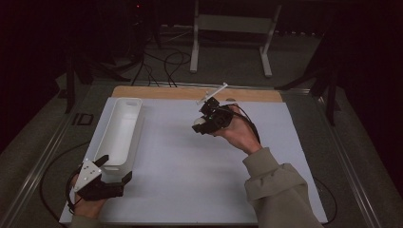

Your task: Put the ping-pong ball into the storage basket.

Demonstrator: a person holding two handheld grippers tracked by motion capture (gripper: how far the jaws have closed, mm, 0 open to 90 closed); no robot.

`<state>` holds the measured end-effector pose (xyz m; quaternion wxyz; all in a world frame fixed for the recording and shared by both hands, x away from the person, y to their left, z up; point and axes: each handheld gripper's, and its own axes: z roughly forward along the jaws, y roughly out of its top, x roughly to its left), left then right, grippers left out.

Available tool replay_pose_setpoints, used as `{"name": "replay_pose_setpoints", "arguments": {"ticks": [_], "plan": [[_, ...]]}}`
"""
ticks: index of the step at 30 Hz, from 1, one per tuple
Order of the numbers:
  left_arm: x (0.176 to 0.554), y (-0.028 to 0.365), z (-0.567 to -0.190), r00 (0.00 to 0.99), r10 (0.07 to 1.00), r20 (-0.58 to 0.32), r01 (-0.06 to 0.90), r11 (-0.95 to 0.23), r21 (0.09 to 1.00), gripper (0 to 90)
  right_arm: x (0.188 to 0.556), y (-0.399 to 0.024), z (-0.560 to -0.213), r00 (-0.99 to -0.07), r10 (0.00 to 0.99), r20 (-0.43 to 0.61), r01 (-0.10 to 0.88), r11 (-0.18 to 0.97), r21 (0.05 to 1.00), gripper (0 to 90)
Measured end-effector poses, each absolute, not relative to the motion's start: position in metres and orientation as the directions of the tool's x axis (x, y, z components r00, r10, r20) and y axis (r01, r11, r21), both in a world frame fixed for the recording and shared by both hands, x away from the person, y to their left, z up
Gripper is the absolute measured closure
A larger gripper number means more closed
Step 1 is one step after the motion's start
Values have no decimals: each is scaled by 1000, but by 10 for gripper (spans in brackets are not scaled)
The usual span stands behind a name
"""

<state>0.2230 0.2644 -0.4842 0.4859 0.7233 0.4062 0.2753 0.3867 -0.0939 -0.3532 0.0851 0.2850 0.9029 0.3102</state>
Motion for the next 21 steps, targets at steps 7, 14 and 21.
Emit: {"name": "replay_pose_setpoints", "arguments": {"ticks": [7, 14, 21], "plan": [[223, 264, -484, 519, 855, 3, 320, -197, 927, 0, 387, -91, -352, -822, 569, 23, 464, 646, 607, 506], [223, 264, -484, 518, 855, 3, 320, -197, 927, 0, 388, -86, -353, -825, 565, 23, 459, 645, 611, 506], [223, 264, -484, 519, 855, 3, 320, -197, 927, 0, 388, -81, -352, -831, 556, 22, 450, 648, 614, 506]]}}
